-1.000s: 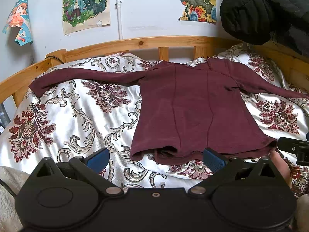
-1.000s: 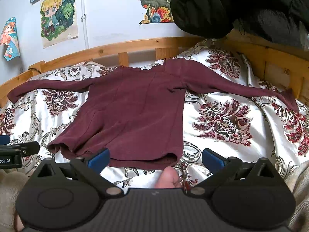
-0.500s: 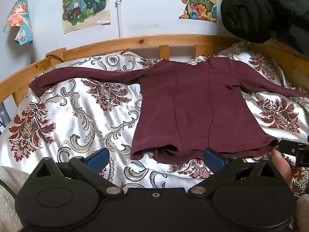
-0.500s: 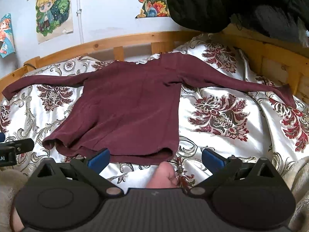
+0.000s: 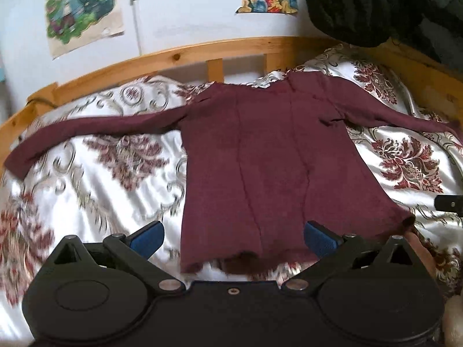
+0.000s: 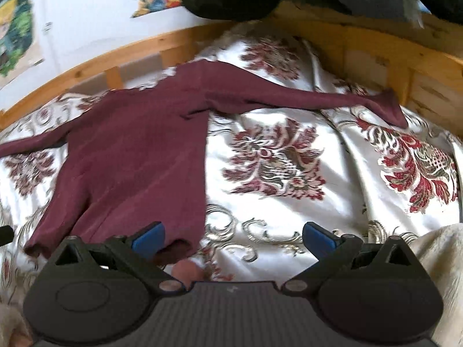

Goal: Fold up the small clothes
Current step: 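Reach the right tool to the sleeve cuff and grasp it, then carry the sleeve across the shirt body with the right tool, then lay the sleeve on the shirt and open the right tool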

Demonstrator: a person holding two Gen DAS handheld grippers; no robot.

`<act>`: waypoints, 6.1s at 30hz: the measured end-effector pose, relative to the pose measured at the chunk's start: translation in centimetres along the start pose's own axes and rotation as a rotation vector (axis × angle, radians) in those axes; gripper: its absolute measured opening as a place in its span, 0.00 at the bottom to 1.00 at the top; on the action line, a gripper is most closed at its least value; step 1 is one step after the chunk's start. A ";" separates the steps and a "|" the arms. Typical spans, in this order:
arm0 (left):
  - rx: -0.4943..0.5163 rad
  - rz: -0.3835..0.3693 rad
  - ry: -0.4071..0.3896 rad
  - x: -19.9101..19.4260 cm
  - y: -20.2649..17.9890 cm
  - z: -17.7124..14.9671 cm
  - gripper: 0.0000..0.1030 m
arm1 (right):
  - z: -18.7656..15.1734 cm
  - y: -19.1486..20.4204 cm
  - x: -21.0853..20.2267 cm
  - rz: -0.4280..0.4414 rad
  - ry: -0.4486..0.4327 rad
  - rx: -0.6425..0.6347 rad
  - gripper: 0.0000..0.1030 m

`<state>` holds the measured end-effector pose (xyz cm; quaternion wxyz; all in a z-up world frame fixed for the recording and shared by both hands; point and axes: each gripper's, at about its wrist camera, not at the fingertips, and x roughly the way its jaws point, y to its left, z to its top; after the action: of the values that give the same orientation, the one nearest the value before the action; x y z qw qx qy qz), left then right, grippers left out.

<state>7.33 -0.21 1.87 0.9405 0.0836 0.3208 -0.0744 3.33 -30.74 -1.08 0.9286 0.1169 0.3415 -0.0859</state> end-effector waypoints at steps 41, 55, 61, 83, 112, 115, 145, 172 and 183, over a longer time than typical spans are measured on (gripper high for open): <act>-0.232 -0.075 0.131 15.2 2.2 2.4 0.99 | 15.5 -15.3 16.6 -0.378 0.004 -0.147 0.71; -0.275 -0.089 0.096 13.8 3.1 3.0 0.99 | 18.8 -11.6 12.8 -0.284 0.103 -0.369 0.04; -0.287 -0.117 0.076 12.6 3.5 3.3 0.99 | 21.0 -7.1 7.5 0.005 0.163 -0.271 0.03; -0.559 -0.172 -0.001 10.2 10.6 4.0 0.99 | 15.4 19.5 12.2 0.487 0.192 -0.352 0.04; -0.204 -0.171 0.061 15.6 4.4 4.5 0.89 | 13.3 4.5 19.4 0.245 0.118 0.016 0.83; -0.253 -0.175 0.074 17.1 5.1 4.6 0.61 | 12.4 4.0 19.2 0.226 0.075 0.008 0.83; -0.475 -0.253 0.166 21.4 8.6 2.6 0.22 | 25.3 4.2 28.8 0.088 -0.182 -0.078 0.03; -0.447 -0.275 0.169 20.4 7.7 2.8 0.41 | 10.2 7.7 25.3 -0.171 -0.276 -0.702 0.66; -0.363 -0.275 0.182 20.1 6.4 2.9 0.40 | 12.0 3.7 24.4 -0.237 -0.298 -0.451 0.00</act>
<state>26.01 3.69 -7.54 0.8884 -0.1251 0.4206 -0.1349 29.88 -32.48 -7.57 0.9546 -0.1469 0.2230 -0.1319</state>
